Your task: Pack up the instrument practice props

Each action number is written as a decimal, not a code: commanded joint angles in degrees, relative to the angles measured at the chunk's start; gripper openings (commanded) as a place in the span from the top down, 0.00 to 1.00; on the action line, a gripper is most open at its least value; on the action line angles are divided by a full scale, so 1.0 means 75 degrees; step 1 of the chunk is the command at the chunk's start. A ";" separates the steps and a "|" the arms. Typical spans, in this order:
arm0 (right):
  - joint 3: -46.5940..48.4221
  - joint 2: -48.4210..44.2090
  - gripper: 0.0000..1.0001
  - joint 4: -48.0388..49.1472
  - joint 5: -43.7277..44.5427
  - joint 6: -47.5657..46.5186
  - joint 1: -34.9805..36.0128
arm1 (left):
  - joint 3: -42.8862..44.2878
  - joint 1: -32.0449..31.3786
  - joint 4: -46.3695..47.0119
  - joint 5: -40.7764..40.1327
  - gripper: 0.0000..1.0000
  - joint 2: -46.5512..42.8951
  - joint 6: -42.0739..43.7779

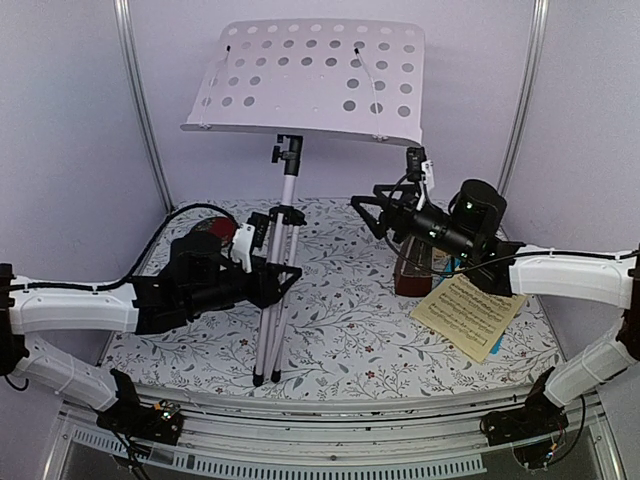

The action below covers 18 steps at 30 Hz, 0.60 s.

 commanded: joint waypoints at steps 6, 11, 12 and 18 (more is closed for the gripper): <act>-0.1006 -0.1482 0.12 -0.0518 0.1154 -0.0256 -0.0473 | 0.0145 0.0572 0.0885 0.0802 1.00 -0.1307 -0.1338; -0.1329 -0.2052 0.12 -0.0965 0.2087 -0.0466 -0.0559 | -0.0131 0.0615 0.0343 0.0531 1.00 -0.1343 -0.2048; -0.1361 -0.2135 0.12 -0.1127 0.2528 -0.0457 -0.0551 | -0.0239 0.0613 0.0370 0.0460 1.00 -0.1328 -0.2230; -0.1497 -0.2598 0.11 -0.2111 0.4691 -0.0398 -0.0571 | -0.0500 0.0632 0.0633 0.0301 1.00 -0.0648 -0.3233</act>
